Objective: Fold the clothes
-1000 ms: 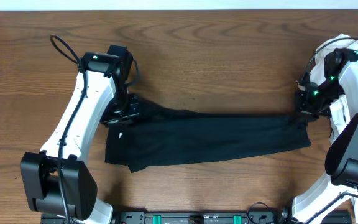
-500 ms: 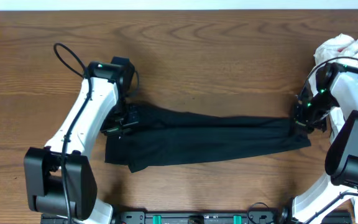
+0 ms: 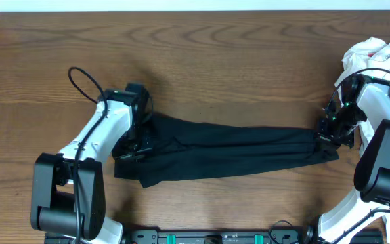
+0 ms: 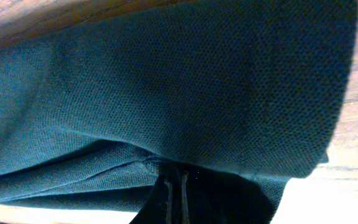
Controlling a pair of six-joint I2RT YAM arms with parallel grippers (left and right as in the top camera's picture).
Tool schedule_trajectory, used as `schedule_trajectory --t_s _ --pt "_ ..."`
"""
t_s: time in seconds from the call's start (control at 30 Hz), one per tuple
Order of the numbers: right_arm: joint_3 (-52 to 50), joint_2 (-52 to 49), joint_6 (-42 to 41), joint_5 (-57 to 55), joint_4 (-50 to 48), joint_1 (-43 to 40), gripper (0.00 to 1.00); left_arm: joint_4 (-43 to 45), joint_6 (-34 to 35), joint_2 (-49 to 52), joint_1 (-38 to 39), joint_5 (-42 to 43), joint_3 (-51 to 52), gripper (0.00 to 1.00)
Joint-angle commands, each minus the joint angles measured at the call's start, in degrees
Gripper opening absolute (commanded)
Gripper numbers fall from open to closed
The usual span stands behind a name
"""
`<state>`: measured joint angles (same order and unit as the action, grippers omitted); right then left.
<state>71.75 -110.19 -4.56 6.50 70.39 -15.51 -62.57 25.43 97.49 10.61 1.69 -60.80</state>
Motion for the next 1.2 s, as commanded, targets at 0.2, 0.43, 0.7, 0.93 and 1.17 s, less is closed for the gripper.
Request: schedule_trajectory --t_s 0.2,0.43,0.7,0.93,1.17 --pt "-2.97 0.81 -5.64 -7.02 -1.31 0.42 0.01 0.13 0.44 -0.92 -0.33 -5.07 0.68 0.06" --pt "-3.3 0.81 -6.16 -7.15 -1.01 0.44 0.01 0.59 0.42 -0.92 -0.33 -5.22 0.68 0.06" --pt "-3.74 0.79 -6.58 -7.17 -0.5 0.44 0.01 0.37 0.42 -0.92 -0.31 -5.2 0.68 0.06" --pt "-3.74 0.79 -6.56 -7.15 0.37 0.42 0.02 -1.31 0.39 -0.92 -0.31 -5.18 0.68 0.15" --pt "-3.26 0.79 -5.38 -5.01 0.98 0.44 0.5 -1.44 -0.61 -0.94 -0.31 -4.59 0.02 0.37"
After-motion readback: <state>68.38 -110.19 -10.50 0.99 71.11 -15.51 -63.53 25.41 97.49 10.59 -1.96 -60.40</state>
